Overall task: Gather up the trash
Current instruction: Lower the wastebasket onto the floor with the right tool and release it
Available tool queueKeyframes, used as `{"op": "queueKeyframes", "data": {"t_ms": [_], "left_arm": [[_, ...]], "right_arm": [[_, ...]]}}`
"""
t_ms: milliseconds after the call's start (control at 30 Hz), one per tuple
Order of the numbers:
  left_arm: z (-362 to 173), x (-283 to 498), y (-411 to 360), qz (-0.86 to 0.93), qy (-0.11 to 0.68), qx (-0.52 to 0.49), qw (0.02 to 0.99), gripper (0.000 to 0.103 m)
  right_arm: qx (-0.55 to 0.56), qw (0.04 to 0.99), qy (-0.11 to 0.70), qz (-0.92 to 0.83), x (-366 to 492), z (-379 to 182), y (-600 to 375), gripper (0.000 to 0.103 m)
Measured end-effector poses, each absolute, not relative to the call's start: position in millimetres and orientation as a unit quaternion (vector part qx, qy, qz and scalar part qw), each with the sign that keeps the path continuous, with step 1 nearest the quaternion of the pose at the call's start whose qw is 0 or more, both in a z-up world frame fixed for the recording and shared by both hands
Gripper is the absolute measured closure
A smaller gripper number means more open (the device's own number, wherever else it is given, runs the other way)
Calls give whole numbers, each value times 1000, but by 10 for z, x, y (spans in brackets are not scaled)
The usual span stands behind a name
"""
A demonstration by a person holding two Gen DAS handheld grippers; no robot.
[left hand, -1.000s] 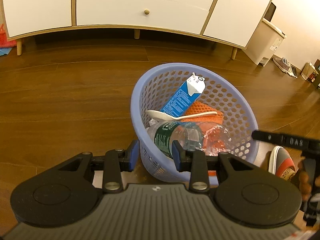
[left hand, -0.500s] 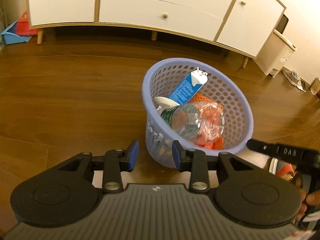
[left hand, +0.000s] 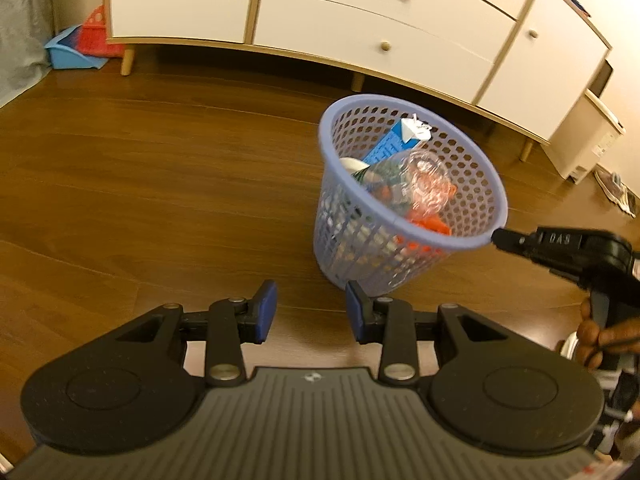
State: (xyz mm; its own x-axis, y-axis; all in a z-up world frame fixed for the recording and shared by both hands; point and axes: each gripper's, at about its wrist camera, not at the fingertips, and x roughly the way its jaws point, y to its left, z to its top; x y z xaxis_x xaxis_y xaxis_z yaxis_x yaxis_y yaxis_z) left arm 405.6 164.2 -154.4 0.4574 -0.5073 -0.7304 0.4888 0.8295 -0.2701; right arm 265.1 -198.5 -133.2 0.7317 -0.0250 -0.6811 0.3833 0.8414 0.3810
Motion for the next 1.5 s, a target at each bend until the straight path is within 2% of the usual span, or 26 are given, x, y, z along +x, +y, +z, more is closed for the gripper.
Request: {"op": "queueKeyframes", "data": {"t_ms": [333, 567, 700, 967, 1233, 1267, 1300, 1333, 1367, 1400, 1500], "left_arm": [[-1511, 4092, 1672, -274, 422, -4, 864, 60], [-1384, 3936, 1589, -281, 406, 21, 869, 42], [-1268, 3800, 1573, -277, 404, 23, 872, 36], [-1036, 3343, 1617, -271, 401, 32, 875, 10], [-892, 2800, 1669, -277, 388, 58, 877, 6], [-873, 2739, 1689, -277, 385, 60, 879, 5], [-853, 2681, 1716, -275, 382, 60, 880, 5], [-835, 2627, 1750, -275, 380, 58, 881, 4], [-816, 2580, 1774, -273, 378, 57, 883, 4], [-799, 2531, 1812, -271, 375, 56, 885, 4], [-773, 2424, 1898, -269, 373, 52, 887, 3]], "right_arm": [[180, 905, 371, -108, 2690, -1317, -2026, 103], [170, 894, 404, -96, 2356, -1256, -1975, 103], [170, 891, 414, -83, 2115, -1130, -1846, 103], [145, 894, 421, -54, 1644, -791, -1477, 103], [154, 882, 445, -25, 1217, -566, -1209, 103], [152, 882, 446, -24, 1160, -548, -1176, 100], [150, 881, 449, -24, 1098, -528, -1144, 87], [151, 880, 450, -24, 1048, -518, -1128, 66], [153, 881, 447, -24, 988, -503, -1118, 58], [156, 883, 441, -24, 921, -486, -1107, 54], [162, 883, 439, -28, 793, -452, -1093, 54]]}}
